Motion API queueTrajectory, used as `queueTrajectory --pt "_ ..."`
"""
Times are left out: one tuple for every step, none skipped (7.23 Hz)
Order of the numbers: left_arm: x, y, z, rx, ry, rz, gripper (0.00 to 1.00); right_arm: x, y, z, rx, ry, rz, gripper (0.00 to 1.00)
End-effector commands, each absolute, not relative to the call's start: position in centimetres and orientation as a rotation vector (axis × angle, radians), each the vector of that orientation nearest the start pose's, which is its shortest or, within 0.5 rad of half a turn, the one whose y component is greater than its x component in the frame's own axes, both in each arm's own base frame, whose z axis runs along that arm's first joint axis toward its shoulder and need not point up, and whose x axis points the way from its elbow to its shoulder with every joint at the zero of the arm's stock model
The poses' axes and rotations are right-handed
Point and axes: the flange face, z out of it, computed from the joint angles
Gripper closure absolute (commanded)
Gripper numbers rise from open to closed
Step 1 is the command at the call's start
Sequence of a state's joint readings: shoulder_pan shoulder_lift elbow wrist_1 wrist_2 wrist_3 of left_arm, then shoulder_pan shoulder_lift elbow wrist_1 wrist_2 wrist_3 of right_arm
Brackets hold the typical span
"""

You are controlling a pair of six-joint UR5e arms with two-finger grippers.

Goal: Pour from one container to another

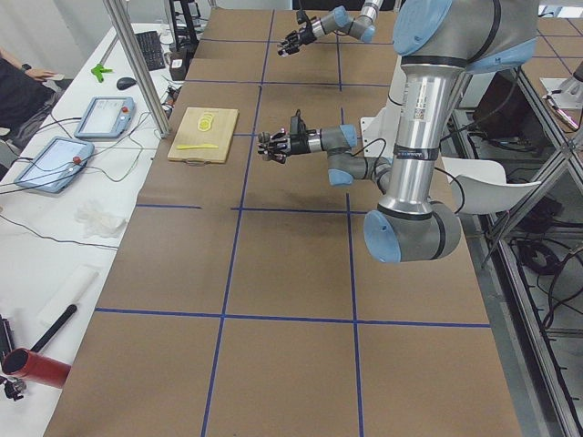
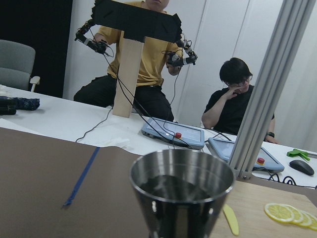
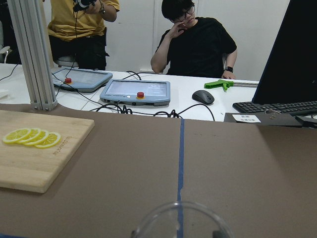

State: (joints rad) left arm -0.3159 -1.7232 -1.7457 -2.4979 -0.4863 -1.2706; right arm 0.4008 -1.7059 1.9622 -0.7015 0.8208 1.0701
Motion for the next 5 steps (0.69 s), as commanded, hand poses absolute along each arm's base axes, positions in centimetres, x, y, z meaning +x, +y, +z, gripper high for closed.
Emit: queueTrajectory --pt "39.1 -36.4 42.6 1.29 0.651 -0.684 1.0 -32.2 -35.4 43.5 1.051 -0.666 0.348 1.0" --pt "39.2 -36.5 44.7 1.313 0.605 -0.694 1.0 -32.2 -35.4 43.6 1.048 -0.671 0.357 1.0" --pt "39.7 -36.7 46.8 1.306 0.589 -0.701 1.0 -32.4 -35.4 43.8 1.045 -0.668 0.353 1.0" --pt "40.2 -36.4 47.4 1.303 0.581 -0.684 1.0 -32.4 -35.4 43.9 1.045 -0.664 0.353 1.0" --pt "40.6 -36.2 48.6 1.299 0.56 -0.664 1.0 -32.5 -35.5 44.0 1.045 -0.664 0.353 1.0"
